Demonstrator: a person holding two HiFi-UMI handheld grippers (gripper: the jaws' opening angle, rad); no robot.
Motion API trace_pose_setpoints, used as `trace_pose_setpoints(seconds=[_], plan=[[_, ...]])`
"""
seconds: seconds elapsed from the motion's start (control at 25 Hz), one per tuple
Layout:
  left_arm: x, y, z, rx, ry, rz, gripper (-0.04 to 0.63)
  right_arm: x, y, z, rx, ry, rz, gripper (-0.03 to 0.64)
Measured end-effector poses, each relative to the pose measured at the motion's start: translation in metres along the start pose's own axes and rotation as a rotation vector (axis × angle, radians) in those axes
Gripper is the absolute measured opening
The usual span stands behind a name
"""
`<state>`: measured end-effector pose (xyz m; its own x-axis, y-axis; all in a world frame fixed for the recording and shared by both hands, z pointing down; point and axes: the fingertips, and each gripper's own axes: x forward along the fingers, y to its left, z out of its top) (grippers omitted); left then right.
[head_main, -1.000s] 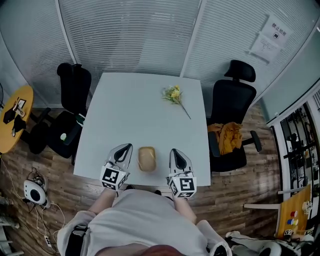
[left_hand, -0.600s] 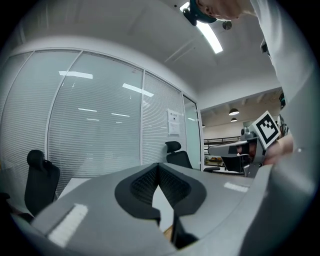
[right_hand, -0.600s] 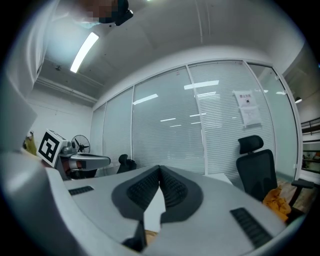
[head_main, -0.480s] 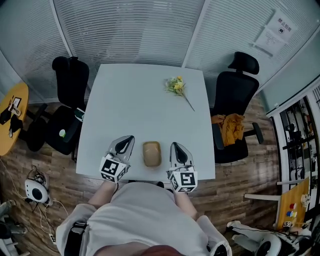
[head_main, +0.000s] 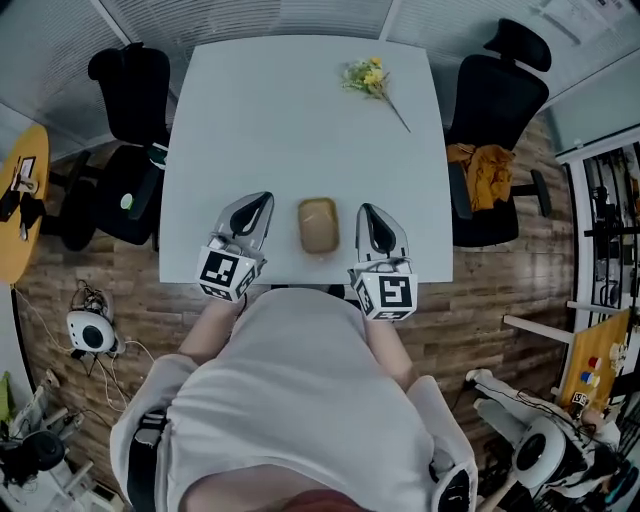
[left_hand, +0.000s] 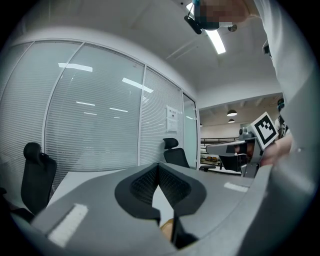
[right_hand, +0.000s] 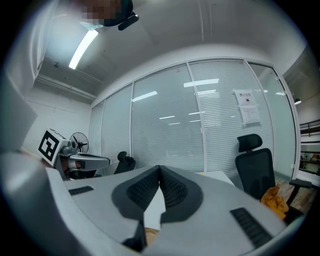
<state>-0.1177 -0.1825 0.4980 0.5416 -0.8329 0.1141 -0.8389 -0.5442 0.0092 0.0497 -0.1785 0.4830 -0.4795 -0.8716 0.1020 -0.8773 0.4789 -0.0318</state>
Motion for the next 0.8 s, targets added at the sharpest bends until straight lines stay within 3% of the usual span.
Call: trace_pose_setpoints(seconds=[0.16,0.24,0.4,0.56,0.6,0.68,0.8], plan=[[0.001,0.0,-0.006,-0.011,0.011,-0.008,0.009,0.001,0.0,0.0,0.001,0.002,-0.003,0.006],[0.003,0.0,-0.01,-0.061,0.012,-0.029,0.009,0.002,0.001,0.0,0.0,0.001,-0.003,0.006],[0.006,-0.001,-0.028,-0.228,0.049,-0.103,0.009,0.002,0.002,-0.001,0.0,0.003,0.001,0.006],[0.011,-0.012,-0.049,-0.456,0.089,-0.215,0.011,0.0,0.003,-0.004,0.001,0.005,0.006,0.006],[0.012,-0.014,-0.054,-0.507,0.103,-0.238,0.041,0.0,0.004,-0.004,0.001,0.006,0.008,0.006],[0.015,-0.018,-0.063,-0.593,0.138,-0.277,0.198,0.0,0.005,-0.004,0.001,0.009,0.011,0.006],[0.018,-0.022,-0.075,-0.715,0.164,-0.317,0.283,-0.002,0.006,-0.004,0.0,0.008,0.012,0.006]])
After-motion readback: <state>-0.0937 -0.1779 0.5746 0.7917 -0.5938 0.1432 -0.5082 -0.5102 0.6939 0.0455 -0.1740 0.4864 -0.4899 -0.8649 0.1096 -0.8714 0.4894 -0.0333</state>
